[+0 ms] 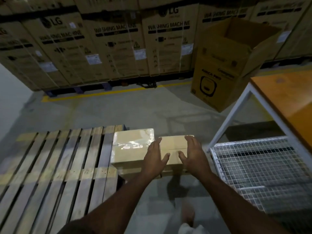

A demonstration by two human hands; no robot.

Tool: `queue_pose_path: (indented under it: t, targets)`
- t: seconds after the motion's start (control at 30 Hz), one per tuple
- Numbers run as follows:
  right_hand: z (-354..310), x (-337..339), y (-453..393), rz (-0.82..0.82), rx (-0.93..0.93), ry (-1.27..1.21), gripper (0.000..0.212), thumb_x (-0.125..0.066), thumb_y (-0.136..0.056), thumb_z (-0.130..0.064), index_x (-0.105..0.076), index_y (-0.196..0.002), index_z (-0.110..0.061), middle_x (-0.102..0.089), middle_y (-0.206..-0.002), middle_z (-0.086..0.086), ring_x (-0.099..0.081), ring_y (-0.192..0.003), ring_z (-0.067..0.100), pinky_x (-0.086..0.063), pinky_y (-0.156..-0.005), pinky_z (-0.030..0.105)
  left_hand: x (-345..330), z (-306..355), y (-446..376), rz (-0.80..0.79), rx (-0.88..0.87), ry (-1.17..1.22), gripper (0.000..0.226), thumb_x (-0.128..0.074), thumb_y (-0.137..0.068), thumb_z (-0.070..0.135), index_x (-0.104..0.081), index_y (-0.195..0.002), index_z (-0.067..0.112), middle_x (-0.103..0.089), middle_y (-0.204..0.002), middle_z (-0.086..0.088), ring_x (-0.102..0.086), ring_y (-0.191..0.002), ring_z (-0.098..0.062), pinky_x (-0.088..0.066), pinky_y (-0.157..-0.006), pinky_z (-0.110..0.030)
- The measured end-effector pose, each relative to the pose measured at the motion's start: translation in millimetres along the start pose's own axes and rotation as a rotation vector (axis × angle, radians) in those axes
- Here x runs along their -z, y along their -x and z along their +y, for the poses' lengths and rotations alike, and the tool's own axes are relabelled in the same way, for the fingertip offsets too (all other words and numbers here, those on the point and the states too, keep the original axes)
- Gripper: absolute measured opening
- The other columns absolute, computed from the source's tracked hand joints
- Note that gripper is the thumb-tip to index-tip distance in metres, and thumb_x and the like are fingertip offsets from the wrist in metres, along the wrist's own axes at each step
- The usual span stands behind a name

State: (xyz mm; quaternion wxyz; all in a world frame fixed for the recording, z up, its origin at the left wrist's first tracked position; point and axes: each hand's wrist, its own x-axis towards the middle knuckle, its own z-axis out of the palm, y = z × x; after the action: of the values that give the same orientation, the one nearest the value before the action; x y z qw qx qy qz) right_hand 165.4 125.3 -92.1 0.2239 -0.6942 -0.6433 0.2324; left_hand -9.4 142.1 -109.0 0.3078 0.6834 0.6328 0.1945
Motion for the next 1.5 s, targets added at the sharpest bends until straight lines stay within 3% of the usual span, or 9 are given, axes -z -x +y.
queue_pose_path:
  t: [0.37, 0.5, 0.6, 0.73, 0.87, 1.07, 1.27, 1.4, 1.5]
  targets:
    - [127, -59, -128, -0.165, -0.164, -0.003, 0.064, -0.062, -0.094, -0.025, -0.035, -0.149, -0.006, -0.036, -0.154, 0.012, -0.034, -0.14, 0.027, -0.031, -0.115, 0.039, -106, -55, -140, -0.096, 0.382, 0.167, 0.064, -0.065, -0.098, 0.022, -0.036, -0.153, 0.008, -0.045, -0.154, -0.008, -0.043, -0.14, -0.022, -0.024, -0.101, -0.014]
    - [185, -109, -167, -0.205, -0.256, -0.014, 0.064, -0.063, -0.094, -0.024, -0.036, -0.148, -0.004, -0.039, -0.15, 0.014, -0.036, -0.138, 0.029, -0.034, -0.113, 0.041, -165, -94, -189, -0.124, 0.532, 0.245, 0.063, -0.064, -0.098, 0.03, -0.038, -0.152, 0.011, -0.046, -0.151, -0.01, -0.045, -0.14, -0.029, -0.035, -0.117, -0.04]
    - [231, -154, -193, -0.225, -0.324, -0.018, 0.063, -0.065, -0.093, -0.025, -0.038, -0.146, -0.003, -0.041, -0.148, 0.015, -0.037, -0.137, 0.029, -0.033, -0.113, 0.039, -216, -133, -219, -0.14, 0.583, 0.258, 0.053, -0.067, -0.095, 0.029, -0.049, -0.142, 0.01, -0.059, -0.135, -0.005, -0.058, -0.123, -0.025, -0.047, -0.103, -0.037]
    - [284, -206, -216, -0.265, -0.419, -0.024, 0.064, -0.065, -0.094, -0.025, -0.037, -0.146, -0.002, -0.04, -0.148, 0.017, -0.037, -0.137, 0.03, -0.031, -0.113, 0.038, -264, -176, -244, -0.14, 0.632, 0.243, 0.05, -0.069, -0.094, 0.022, -0.052, -0.138, 0.009, -0.059, -0.129, 0.002, -0.055, -0.112, -0.013, -0.038, -0.091, -0.02]
    - [318, -246, -229, -0.298, -0.537, -0.05, 0.07, -0.066, -0.092, -0.027, -0.032, -0.148, -0.003, -0.034, -0.153, 0.017, -0.034, -0.14, 0.033, -0.03, -0.116, 0.043, -294, -210, -259, -0.075, 0.733, 0.254, 0.055, -0.07, -0.094, 0.018, -0.046, -0.142, 0.01, -0.06, -0.129, -0.002, -0.057, -0.121, -0.022, -0.048, -0.101, -0.038]
    - [345, -275, -235, -0.299, -0.639, -0.069, 0.071, -0.067, -0.09, -0.026, -0.03, -0.146, -0.005, -0.034, -0.15, 0.02, -0.033, -0.137, 0.038, -0.032, -0.113, 0.046, -321, -229, -270, -0.032, 0.904, 0.353, 0.047, -0.07, -0.094, 0.021, -0.051, -0.136, 0.009, -0.063, -0.127, -0.007, -0.061, -0.109, -0.024, -0.053, -0.072, -0.029]
    - [341, -257, -235, -0.237, -0.696, -0.124, 0.073, -0.072, -0.085, -0.027, -0.035, -0.144, -0.007, -0.041, -0.143, 0.019, -0.037, -0.132, 0.037, -0.037, -0.108, 0.047, -313, -212, -268, -0.024, 0.873, 0.397, 0.049, -0.072, -0.091, 0.022, -0.051, -0.135, 0.015, -0.063, -0.125, -0.003, -0.061, -0.112, -0.023, -0.056, -0.095, -0.049]
    - [326, -214, -241, -0.131, -0.687, -0.133, 0.07, -0.074, -0.082, -0.028, -0.041, -0.141, -0.007, -0.043, -0.142, 0.019, -0.038, -0.132, 0.037, -0.038, -0.107, 0.046, -291, -181, -271, 0.04, 0.746, 0.402, 0.07, -0.072, -0.074, 0.043, -0.05, -0.137, 0.022, -0.065, -0.124, -0.003, -0.064, -0.11, -0.024, -0.056, -0.095, -0.052]
    - [303, -172, -249, -0.035, -0.655, -0.153, 0.07, -0.075, -0.082, -0.029, -0.042, -0.14, -0.008, -0.044, -0.142, 0.019, -0.04, -0.131, 0.037, -0.037, -0.108, 0.048, -258, -139, -275, 0.081, 0.683, 0.402, 0.061, -0.072, -0.088, 0.028, -0.048, -0.143, 0.015, -0.061, -0.134, -0.006, -0.059, -0.12, -0.026, -0.049, -0.104, -0.049]
